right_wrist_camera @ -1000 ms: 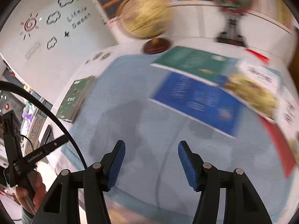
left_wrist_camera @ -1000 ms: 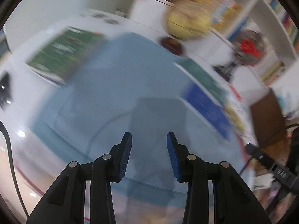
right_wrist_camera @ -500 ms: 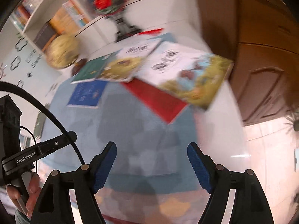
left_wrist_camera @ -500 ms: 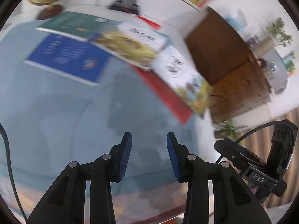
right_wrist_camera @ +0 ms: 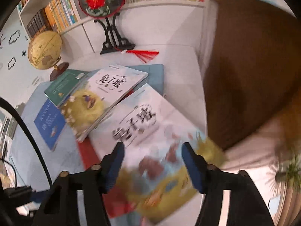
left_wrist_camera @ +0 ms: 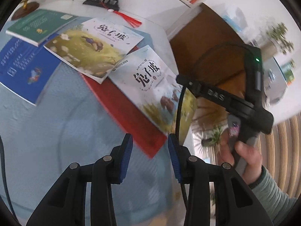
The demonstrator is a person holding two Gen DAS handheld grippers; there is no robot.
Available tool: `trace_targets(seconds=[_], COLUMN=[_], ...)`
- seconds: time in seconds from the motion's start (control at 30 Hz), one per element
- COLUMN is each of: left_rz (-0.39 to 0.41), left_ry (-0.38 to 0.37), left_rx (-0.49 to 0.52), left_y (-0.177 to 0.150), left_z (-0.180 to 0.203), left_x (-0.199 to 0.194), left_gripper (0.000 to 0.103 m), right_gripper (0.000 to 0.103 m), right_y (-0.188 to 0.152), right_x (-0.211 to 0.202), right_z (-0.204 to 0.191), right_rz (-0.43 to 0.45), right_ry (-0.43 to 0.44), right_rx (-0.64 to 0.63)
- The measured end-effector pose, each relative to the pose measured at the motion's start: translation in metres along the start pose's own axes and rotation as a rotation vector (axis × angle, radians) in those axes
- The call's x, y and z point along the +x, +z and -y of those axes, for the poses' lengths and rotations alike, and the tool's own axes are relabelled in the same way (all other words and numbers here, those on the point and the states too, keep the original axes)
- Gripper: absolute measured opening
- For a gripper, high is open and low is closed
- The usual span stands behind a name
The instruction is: Organize books
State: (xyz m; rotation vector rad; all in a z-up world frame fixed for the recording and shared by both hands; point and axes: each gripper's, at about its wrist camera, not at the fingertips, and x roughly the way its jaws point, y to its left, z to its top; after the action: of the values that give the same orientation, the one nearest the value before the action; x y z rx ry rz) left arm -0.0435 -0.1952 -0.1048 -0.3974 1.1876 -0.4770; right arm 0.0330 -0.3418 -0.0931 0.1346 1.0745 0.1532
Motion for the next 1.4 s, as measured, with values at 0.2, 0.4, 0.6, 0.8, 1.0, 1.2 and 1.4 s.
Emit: trace_targets(seconds=[0.2,0.4,0.6,0.8,1.0,1.2,1.4], left_rz=[0.052,0.087,0.104,0.104,0.106,0.147,0.211], left_ry=[0.002,0.014,0.024,-0.006,0.012,0.062,0.194], left_rx=[-0.183,-0.288,-0.322,-0.350,-0.364,-0.445,-0.563], left_y=[-0.005,-0.014,-0.017,-0.020,-0.027,-0.067,-0.114], left_z=[0.006,0.008,0.005,0.005,0.001,-0.032,-0.073], left_x=[0.033,0.047,0.055,0.062,0.053,0.015,-0.033], left_gripper=[0.036,0.036,0.036,0.036,0.036,0.036,0.036], right_gripper=[0.060,0.060,0.060,0.062,0.062,0.062,0.062], right_y=[0.027,0.022,0.031,0.026,0.006,-0.021,-0.065], right_x=[0.043,0.063,0.069,0.067,0.050,0.020,0.016], right_z=[0.024,0.026,0.028,0.019,-0.002,-0.048,-0.107], right_rz=[-0.056,-0.135,-0.123,-0.157,-0.168,-0.181,-0.262], right_ry=[0.044,0.089,0.060,0.098,0.158,0.280,0.429], right_rx=[-0.101,-0.202,-0.253,-0.305,-0.338,-0.389,-0.444])
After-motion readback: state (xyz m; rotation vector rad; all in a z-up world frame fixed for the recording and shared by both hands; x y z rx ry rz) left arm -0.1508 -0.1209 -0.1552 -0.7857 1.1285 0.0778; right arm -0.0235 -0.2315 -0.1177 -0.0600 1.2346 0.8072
